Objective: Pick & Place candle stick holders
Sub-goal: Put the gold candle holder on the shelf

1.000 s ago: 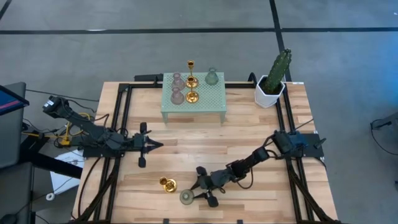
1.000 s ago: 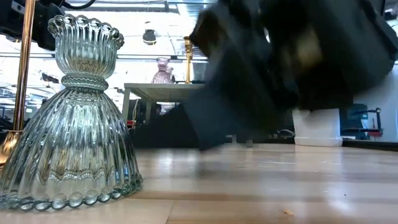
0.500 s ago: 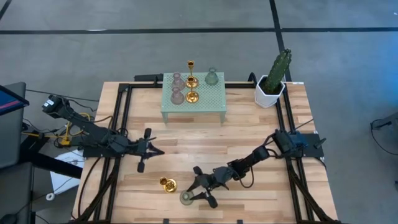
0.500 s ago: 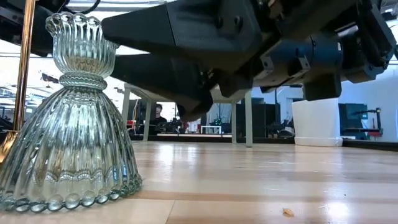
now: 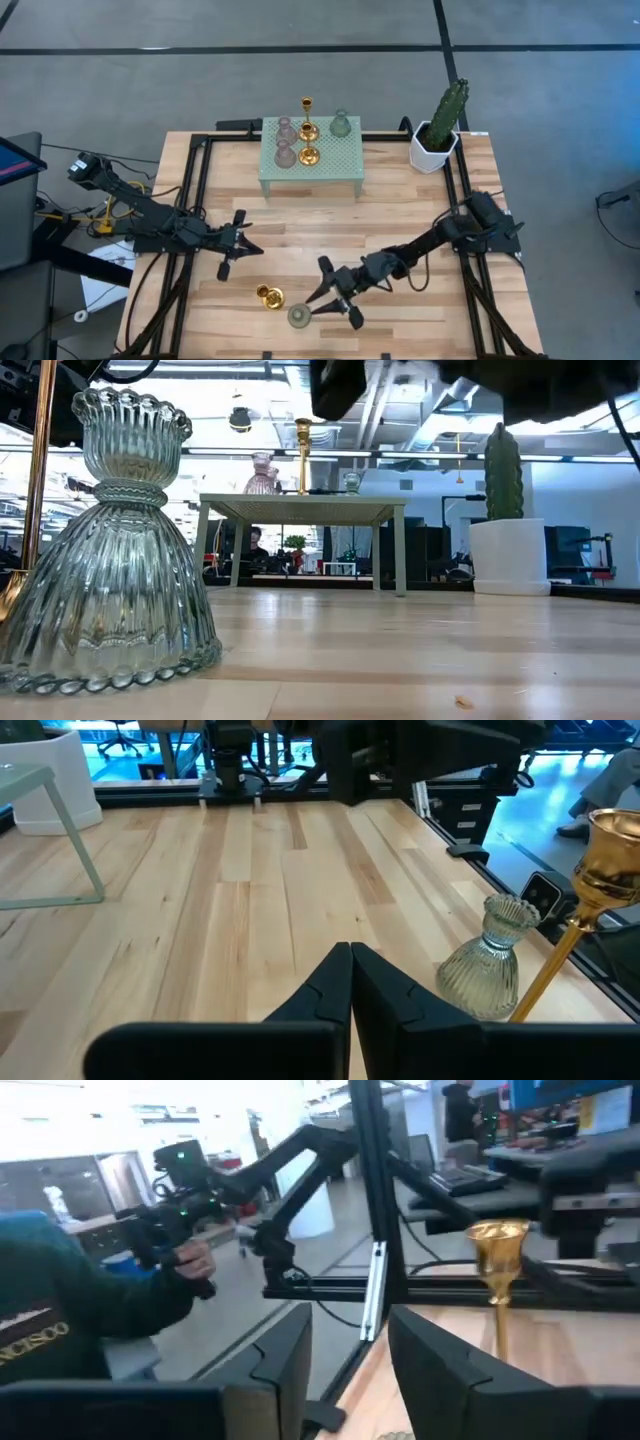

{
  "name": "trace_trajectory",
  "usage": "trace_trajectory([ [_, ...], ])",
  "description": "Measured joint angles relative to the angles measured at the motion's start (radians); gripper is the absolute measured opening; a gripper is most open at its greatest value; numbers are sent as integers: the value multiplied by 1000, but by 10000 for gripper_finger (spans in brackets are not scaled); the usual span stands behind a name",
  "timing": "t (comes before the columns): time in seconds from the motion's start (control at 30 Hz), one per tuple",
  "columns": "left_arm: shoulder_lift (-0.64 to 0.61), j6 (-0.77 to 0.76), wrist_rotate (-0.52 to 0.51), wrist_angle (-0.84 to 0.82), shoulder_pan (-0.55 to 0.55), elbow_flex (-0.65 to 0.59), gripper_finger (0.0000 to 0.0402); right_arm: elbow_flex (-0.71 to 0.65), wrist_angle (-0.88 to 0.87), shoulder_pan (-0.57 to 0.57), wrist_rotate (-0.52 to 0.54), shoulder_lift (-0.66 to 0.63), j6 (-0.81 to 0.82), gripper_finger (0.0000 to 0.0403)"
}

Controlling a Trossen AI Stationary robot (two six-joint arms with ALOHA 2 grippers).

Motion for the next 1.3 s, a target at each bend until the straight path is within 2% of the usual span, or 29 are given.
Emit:
trace_trajectory([
  [0.17,0,0,0,0,0,0,5,-6,-182,11,15,-30,-35,112],
  [0.37,0,0,0,0,0,0,6,-5,-241,21,17,-36,-106,99],
  [0.7,0,0,-1,0,0,0,9,-6,-315,0,17,-37,-109,91],
  [1.07,0,6,-1,0,0,0,9,-6,-319,-25,17,-37,-108,91],
  [1.23,0,6,-2,0,0,0,7,-5,-316,-42,15,-37,-45,91],
  [1.3,0,6,-2,0,0,0,6,18,-367,-43,5,-37,-72,91],
])
